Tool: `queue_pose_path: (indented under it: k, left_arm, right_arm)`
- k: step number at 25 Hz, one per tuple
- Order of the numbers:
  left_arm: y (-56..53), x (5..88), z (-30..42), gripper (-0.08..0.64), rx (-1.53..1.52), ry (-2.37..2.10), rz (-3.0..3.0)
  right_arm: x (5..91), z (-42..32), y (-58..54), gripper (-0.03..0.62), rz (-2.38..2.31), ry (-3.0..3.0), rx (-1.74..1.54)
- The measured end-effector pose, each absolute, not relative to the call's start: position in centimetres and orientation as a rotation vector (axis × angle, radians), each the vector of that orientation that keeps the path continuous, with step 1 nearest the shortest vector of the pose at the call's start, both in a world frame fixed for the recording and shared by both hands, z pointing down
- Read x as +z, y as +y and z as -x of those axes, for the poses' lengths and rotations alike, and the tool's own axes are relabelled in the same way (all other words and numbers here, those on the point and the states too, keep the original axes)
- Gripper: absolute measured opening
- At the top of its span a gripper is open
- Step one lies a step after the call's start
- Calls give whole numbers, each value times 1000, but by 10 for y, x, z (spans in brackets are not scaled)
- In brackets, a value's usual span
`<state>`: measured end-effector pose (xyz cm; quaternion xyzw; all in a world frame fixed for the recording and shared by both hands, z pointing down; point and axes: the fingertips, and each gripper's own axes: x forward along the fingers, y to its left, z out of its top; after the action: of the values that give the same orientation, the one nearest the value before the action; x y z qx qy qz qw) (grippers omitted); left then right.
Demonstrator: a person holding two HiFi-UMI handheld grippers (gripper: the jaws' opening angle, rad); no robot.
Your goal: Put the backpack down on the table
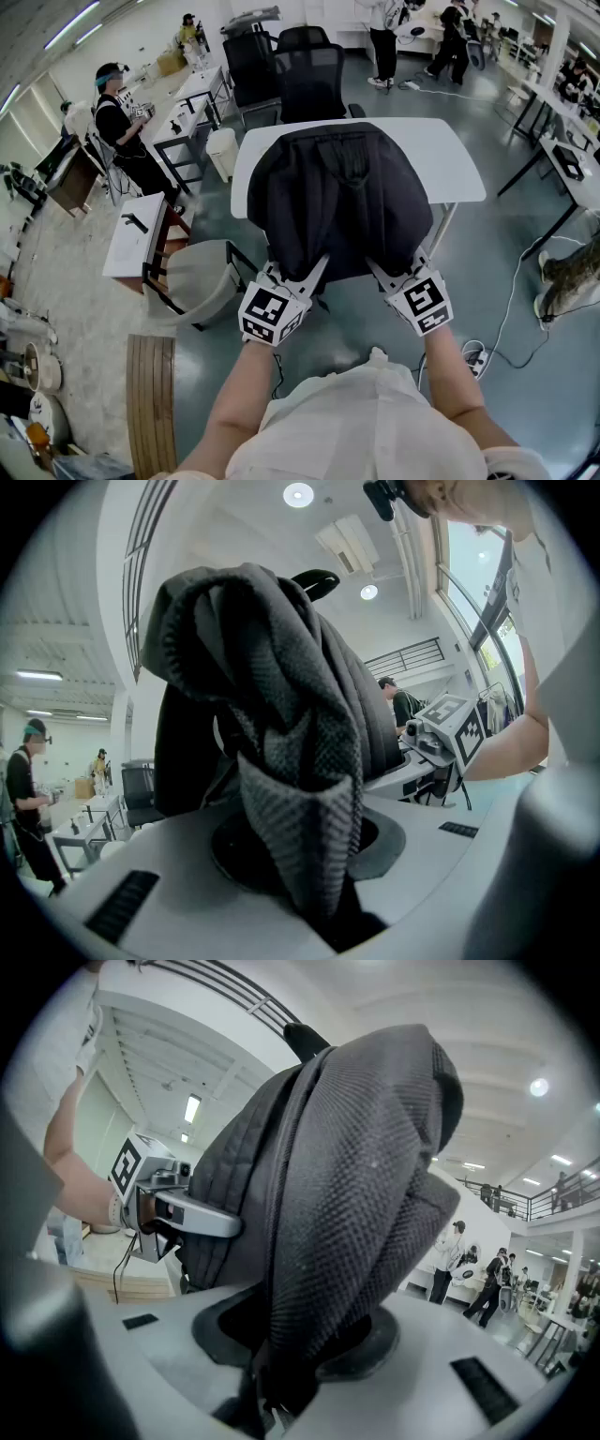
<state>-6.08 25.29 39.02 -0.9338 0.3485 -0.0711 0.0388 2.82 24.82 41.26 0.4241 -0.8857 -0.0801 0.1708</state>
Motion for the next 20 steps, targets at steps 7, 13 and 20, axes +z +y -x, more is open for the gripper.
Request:
queue_pose_path:
  k: [7,13,20]
  left_arm:
    - [243,386,56,101,-195,1068,2865]
    - [236,386,58,100,-190,1061,2864]
    - [232,386,67,97,-193,1066,2872]
  right_arm:
    - [409,-34,237,144,-1237,-2504,-243]
    - [410,-32,230,144,-1241,-2510,-235]
    - [409,-23,226,147,-1227,-2519,-215]
